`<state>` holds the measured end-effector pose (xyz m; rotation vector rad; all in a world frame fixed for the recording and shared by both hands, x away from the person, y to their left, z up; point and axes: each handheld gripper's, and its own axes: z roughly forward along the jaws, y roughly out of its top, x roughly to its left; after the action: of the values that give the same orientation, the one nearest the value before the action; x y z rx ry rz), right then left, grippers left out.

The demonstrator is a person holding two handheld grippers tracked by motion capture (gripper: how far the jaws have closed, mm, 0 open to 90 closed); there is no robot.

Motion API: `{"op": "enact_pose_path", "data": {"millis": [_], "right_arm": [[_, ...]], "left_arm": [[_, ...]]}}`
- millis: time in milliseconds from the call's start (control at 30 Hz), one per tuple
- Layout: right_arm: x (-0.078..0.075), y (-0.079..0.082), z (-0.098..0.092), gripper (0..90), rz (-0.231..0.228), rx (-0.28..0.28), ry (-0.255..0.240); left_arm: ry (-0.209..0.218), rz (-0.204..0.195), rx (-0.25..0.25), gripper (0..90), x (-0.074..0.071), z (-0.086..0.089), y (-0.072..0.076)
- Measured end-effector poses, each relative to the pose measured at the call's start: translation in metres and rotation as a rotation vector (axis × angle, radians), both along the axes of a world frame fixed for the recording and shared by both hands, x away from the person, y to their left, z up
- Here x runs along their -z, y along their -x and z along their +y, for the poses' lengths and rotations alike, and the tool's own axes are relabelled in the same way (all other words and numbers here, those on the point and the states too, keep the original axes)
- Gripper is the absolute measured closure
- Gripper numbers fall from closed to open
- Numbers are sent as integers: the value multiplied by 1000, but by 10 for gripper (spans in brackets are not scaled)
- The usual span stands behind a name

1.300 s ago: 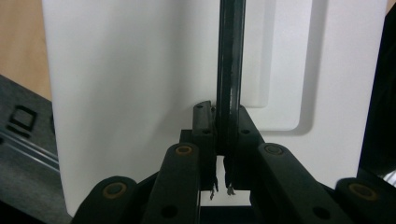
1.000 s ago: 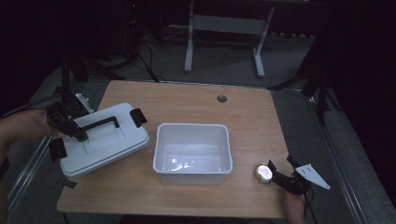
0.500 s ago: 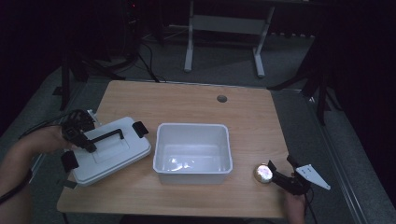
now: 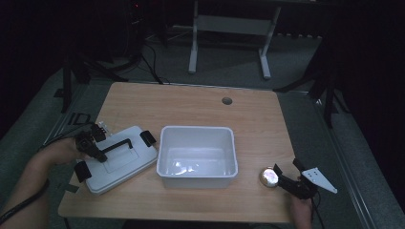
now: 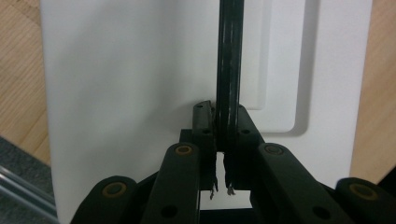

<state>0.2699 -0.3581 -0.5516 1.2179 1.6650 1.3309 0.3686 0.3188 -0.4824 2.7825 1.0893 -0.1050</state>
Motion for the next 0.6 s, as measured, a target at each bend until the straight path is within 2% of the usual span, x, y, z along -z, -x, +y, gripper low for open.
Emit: {"op": "enact_pose_path", "data": {"millis": [100, 200, 367, 467, 500, 567, 600], "right_arm": [[0, -1, 1, 137, 13, -1, 10], [1, -2, 1, 136, 22, 1, 10], [1, -5, 0, 133, 62, 3, 7], [0, -6, -1, 133, 94, -5, -4], [0, -7, -2, 133, 125, -19, -19], [-1, -6, -2, 134, 173, -27, -14], [-1, -6, -2, 134, 193, -34, -10]], "left_arm": [[21, 15, -15, 831, 4, -3, 1], [1, 21, -5, 830, 10, -9, 3], [22, 7, 7, 815, 11, -11, 5], [61, -7, 14, 679, 8, -10, 6], [67, -4, 5, 636, 7, -10, 5], [59, -21, -19, 576, 5, -9, 4], [74, -24, -27, 562, 3, -8, 4]]}}
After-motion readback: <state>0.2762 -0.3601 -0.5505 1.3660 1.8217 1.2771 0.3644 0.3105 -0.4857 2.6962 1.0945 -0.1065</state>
